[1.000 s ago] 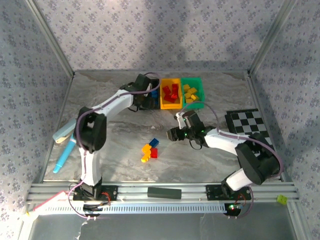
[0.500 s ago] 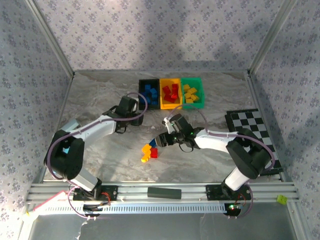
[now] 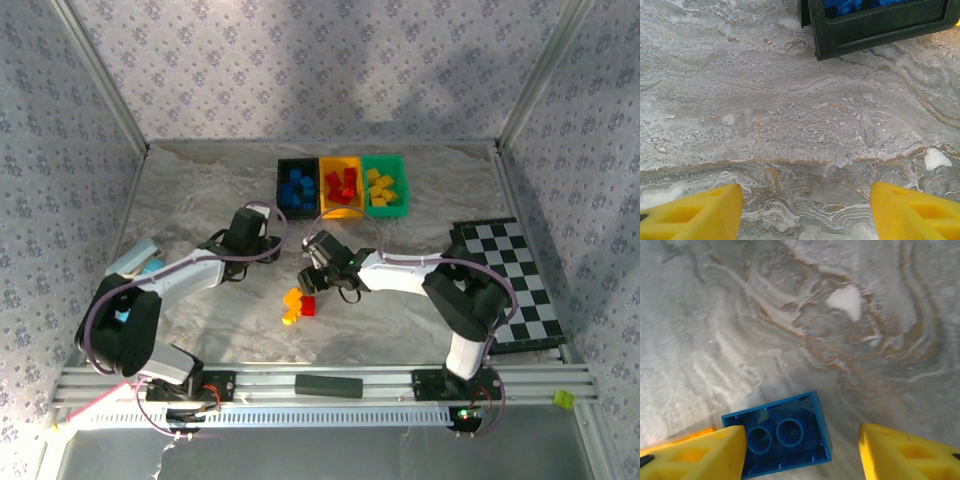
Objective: Sort the legos into containers by color
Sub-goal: Move the lego to the center of the table.
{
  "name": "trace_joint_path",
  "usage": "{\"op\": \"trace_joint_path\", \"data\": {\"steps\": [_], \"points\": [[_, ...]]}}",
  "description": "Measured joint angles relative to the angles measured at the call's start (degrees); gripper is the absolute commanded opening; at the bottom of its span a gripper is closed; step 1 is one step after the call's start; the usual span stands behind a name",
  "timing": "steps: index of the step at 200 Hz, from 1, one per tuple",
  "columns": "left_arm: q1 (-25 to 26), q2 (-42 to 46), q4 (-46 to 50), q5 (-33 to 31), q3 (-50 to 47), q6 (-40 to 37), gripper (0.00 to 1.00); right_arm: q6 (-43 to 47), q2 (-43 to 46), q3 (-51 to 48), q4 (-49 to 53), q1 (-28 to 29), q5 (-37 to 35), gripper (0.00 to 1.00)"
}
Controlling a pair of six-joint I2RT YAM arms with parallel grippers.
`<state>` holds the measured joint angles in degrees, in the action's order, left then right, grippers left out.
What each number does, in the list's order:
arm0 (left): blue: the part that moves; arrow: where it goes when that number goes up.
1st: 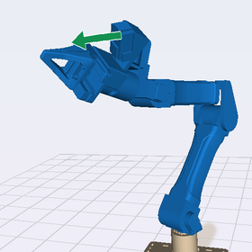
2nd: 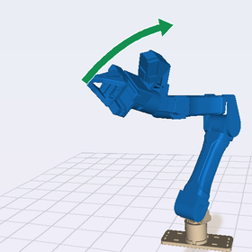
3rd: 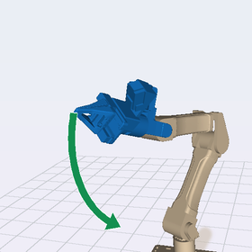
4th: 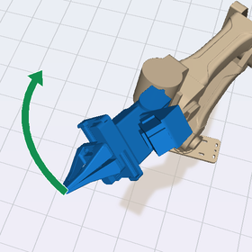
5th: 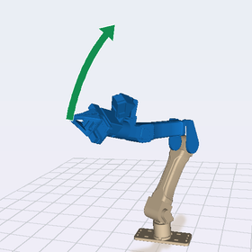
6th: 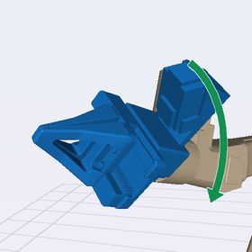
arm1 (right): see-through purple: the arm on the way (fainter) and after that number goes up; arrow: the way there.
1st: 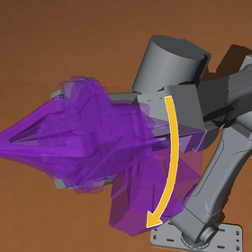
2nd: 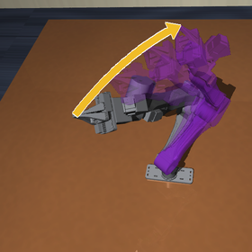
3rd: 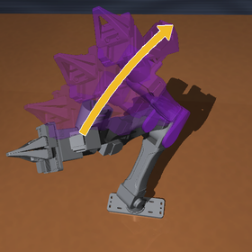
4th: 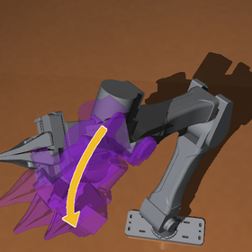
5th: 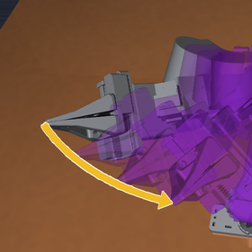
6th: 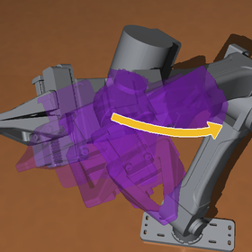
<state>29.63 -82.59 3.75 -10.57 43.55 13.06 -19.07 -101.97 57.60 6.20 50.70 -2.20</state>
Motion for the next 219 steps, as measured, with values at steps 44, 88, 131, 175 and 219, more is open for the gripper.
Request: {"op": "trace_joint_path", "data": {"steps": [44, 88, 131, 175, 219], "points": [[-0.1, 1.7, -0.9, 0.3, -1.8, 0.0, 0.67, 0.0, 0.1, 1.7, 4.4, -3.6, -4.9, 0.62], [-0.3, 4.4, -2.2, 2.0, -2.7, 0.5, 0.67, -1.5, 2.3, 1.7, 7.4, -4.4, -5.6, 0.65], [-0.4, 6.3, -2.9, 5.2, -4.3, 2.1, 0.67, -10.2, 4.9, 1.0, 5.6, -3.3, -6.1, 0.68], [-0.4, 6.4, -3.2, 6.5, -4.3, 2.7, 0.67, -19.9, 5.0, -1.4, 2.5, -2.6, -6.7, 0.69], [-0.4, 6.6, -3.1, 6.9, -4.3, 2.9, 0.67, -24.1, 2.6, -1.4, 0.9, -2.6, -6.8, 0.69]]}}
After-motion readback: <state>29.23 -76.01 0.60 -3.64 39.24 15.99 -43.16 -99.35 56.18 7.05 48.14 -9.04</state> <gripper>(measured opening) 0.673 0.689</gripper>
